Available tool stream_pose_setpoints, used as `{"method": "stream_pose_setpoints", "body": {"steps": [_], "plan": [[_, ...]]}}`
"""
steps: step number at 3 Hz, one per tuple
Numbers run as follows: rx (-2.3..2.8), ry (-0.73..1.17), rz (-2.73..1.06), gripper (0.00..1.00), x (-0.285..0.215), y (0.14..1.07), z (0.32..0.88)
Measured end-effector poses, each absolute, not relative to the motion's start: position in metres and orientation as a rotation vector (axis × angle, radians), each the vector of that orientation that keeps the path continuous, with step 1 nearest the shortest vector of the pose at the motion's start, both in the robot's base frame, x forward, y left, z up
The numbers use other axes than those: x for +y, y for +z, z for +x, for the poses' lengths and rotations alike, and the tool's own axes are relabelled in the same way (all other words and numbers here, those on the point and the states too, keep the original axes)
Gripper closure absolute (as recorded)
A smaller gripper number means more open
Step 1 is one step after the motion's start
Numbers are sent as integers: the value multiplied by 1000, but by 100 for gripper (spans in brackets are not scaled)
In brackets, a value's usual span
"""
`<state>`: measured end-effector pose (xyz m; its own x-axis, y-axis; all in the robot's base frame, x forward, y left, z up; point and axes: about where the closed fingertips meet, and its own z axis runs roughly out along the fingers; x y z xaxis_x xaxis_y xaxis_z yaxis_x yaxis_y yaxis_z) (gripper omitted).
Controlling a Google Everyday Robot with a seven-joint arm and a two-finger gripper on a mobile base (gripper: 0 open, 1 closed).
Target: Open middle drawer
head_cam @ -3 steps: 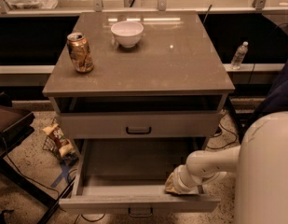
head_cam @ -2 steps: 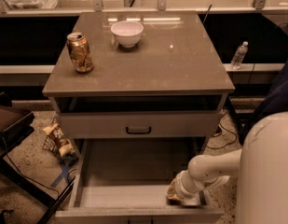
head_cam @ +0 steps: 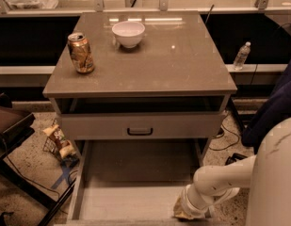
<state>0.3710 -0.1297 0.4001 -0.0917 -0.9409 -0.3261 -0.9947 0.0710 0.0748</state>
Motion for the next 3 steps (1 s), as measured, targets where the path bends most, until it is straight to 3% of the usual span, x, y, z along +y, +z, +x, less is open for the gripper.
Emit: {"method": "stream_pose_setpoints", "body": {"steps": [1,2,3], "plan": [[2149,415,-1977,56,-130,400,371],[2149,417,-1978,33,-129,400,370],[2149,421,-1981,0,-129,399,369]]}}
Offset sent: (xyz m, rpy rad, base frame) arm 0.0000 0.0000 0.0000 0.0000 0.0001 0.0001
